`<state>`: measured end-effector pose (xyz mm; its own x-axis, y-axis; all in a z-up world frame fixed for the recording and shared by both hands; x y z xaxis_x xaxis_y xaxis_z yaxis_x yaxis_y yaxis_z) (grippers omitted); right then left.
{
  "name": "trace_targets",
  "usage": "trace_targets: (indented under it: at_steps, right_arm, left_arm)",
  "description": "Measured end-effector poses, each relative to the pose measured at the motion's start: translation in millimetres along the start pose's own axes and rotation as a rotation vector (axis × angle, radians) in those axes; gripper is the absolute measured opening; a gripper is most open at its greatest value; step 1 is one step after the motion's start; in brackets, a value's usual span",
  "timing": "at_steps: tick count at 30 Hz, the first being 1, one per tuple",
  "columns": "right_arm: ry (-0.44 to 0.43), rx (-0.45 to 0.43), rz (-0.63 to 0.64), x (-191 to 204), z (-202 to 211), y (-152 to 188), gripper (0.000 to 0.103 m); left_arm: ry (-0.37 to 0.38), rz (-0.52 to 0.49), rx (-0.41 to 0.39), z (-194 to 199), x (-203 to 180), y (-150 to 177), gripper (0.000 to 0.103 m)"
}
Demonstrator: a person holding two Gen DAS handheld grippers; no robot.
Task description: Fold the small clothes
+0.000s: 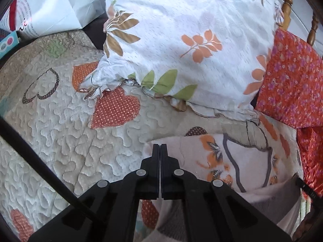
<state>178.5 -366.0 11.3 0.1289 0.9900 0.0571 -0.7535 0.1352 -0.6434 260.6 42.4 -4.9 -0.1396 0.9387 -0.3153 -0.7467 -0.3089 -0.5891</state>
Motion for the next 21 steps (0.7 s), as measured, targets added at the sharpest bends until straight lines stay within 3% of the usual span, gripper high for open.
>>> trace_targets:
  at_steps: [4, 6, 8, 10, 13, 14, 15, 16, 19, 21]
  right_arm:
    - [0.104, 0.057, 0.110, 13, -21, 12, 0.010]
    - [0.115, 0.062, 0.125, 15, -18, 14, 0.013]
    - [0.108, 0.042, 0.115, 14, -6, 12, 0.018]
    - [0.091, 0.024, 0.102, 14, 6, 14, 0.026]
    - [0.070, 0.019, 0.104, 17, 16, 18, 0.026]
    - [0.066, 0.021, 0.110, 18, 16, 20, 0.026]
    - [0.061, 0.027, 0.119, 20, 14, 22, 0.026]
    - [0.059, 0.034, 0.123, 20, 11, 23, 0.027]
    - [0.070, 0.064, 0.124, 19, -1, 27, 0.036]
    - [0.076, 0.081, 0.110, 16, -8, 29, 0.036]
  left_arm:
    - [0.002, 0.000, 0.031, -3, 2, 6, 0.005]
    - [0.019, 0.009, 0.040, 1, 4, 10, 0.023]
    - [0.048, 0.012, 0.056, 4, 4, 15, 0.054]
    - [0.070, -0.013, 0.094, 2, 0, 24, 0.059]
    - [0.072, -0.081, 0.145, -8, -9, 38, 0.059]
    - [0.061, -0.117, 0.155, -12, -13, 43, 0.052]
    - [0.049, -0.147, 0.159, -15, -16, 47, 0.038]
    - [0.027, -0.178, 0.162, -17, -19, 50, 0.009]
    - [-0.032, -0.200, 0.115, -13, -24, 48, 0.009]
    - [-0.067, -0.195, 0.055, -5, -27, 41, 0.009]
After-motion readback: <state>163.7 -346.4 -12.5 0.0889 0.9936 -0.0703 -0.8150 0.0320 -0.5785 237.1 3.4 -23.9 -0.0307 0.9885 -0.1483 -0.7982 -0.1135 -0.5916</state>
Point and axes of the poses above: each gripper's, at about its wrist camera, not at the fingertips, and z roughly against the way its jaws point, x to its left, y to its underside, the point moved 4 cm from there along -z, roughly the way its jaws point, and after that the axes turned 6 degrees about z, right-handed, at the moved point
